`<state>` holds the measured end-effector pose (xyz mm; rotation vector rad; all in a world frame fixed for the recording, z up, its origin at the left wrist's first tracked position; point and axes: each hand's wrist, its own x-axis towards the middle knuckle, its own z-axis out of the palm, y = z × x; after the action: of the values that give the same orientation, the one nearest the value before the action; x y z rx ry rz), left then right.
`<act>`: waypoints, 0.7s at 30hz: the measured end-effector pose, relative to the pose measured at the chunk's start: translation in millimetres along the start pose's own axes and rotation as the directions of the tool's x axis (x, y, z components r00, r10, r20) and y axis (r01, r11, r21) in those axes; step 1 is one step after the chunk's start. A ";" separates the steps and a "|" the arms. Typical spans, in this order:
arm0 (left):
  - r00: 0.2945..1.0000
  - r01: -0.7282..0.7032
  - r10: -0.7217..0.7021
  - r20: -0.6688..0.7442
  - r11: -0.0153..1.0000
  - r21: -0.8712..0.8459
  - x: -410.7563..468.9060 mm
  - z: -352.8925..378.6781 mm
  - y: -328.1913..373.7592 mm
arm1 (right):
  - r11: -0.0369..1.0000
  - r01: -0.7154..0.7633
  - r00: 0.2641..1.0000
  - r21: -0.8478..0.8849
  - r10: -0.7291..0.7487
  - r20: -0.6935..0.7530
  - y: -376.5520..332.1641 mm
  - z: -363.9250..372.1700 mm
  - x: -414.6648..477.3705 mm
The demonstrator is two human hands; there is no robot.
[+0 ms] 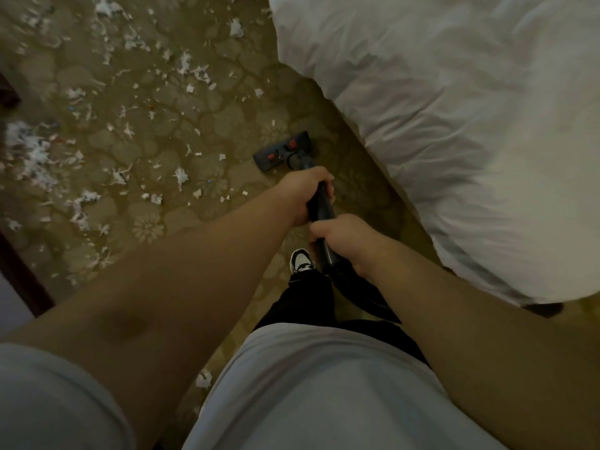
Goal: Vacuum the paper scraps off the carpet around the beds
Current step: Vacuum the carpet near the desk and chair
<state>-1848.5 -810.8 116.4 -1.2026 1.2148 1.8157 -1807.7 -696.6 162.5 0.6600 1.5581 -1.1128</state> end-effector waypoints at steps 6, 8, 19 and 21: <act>0.999 0.041 -0.040 -0.006 0.999 0.023 -18.6 -1.0 -45.6 | 1.000 -0.003 0.999 0.020 0.002 0.044 50.3 3.3 -17.6; 0.998 0.062 -0.062 0.002 0.998 0.013 -25.5 -1.2 -68.0 | 1.000 -0.009 0.999 0.013 0.009 0.049 71.3 2.6 -26.9; 0.995 0.090 -0.089 0.044 0.996 -0.029 -74.6 18.7 -230.0 | 0.999 -0.046 0.998 -0.004 0.046 0.043 221.9 -1.8 -92.4; 0.994 0.102 -0.100 0.045 0.994 -0.033 -82.7 24.1 -261.4 | 0.999 -0.045 0.999 -0.014 0.045 0.030 253.4 -3.8 -102.7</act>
<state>-1600.0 -692.9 106.0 -1.2154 1.0823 1.7861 -1563.4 -575.0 180.0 0.6633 1.5166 -1.0732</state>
